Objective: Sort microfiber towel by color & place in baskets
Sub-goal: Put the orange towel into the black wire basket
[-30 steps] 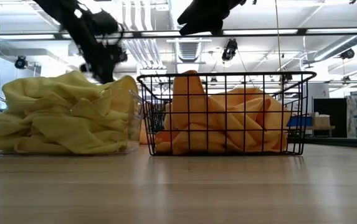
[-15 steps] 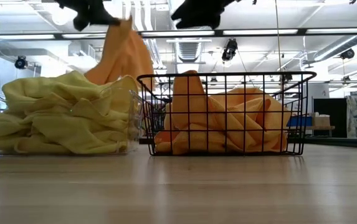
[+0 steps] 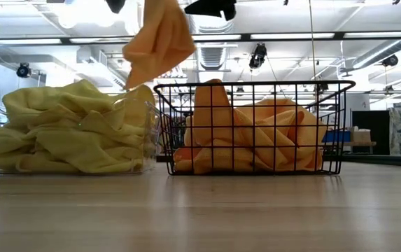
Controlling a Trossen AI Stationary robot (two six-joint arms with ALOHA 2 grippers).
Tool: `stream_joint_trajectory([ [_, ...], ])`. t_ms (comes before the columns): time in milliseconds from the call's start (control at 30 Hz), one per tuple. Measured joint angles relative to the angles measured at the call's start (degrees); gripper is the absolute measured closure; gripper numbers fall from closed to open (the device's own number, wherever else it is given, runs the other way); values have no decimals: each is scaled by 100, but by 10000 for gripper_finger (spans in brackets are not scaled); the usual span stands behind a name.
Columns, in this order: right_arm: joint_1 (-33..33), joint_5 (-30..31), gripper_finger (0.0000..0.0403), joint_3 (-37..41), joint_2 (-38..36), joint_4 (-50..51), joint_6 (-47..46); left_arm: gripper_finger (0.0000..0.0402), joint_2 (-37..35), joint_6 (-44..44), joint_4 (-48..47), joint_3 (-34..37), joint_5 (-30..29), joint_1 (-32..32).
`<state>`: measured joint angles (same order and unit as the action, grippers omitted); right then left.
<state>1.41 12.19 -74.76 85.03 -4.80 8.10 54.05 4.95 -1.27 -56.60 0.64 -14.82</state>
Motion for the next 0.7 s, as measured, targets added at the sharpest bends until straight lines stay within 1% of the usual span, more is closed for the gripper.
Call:
stream_joint_trajectory([
  [100, 0, 2, 74, 0, 132, -377, -59, 402, 141, -60, 292, 1, -2, 179],
  [167, 0, 0, 71, 0, 167, -522, -150, 402, 223, -85, 423, 4, -5, 276],
  [233, 0, 0, 77, 0, 173, -562, -215, 402, 295, -87, 535, 4, -7, 377],
  [300, 0, 0, 96, 0, 171, -578, -231, 402, 372, -93, 621, 7, -5, 475],
  [367, 0, -4, 129, 0, 171, -577, -297, 402, 433, -96, 708, 7, -6, 558],
  [433, 0, -7, 173, 0, 171, -577, -339, 402, 494, -96, 804, 7, -4, 627],
  [667, -4, -42, 365, 0, 163, -489, -149, 401, 592, -92, 883, 7, -4, 732],
  [700, -4, -61, 378, 0, 147, -442, -123, 401, 592, -54, 880, 7, -4, 731],
])
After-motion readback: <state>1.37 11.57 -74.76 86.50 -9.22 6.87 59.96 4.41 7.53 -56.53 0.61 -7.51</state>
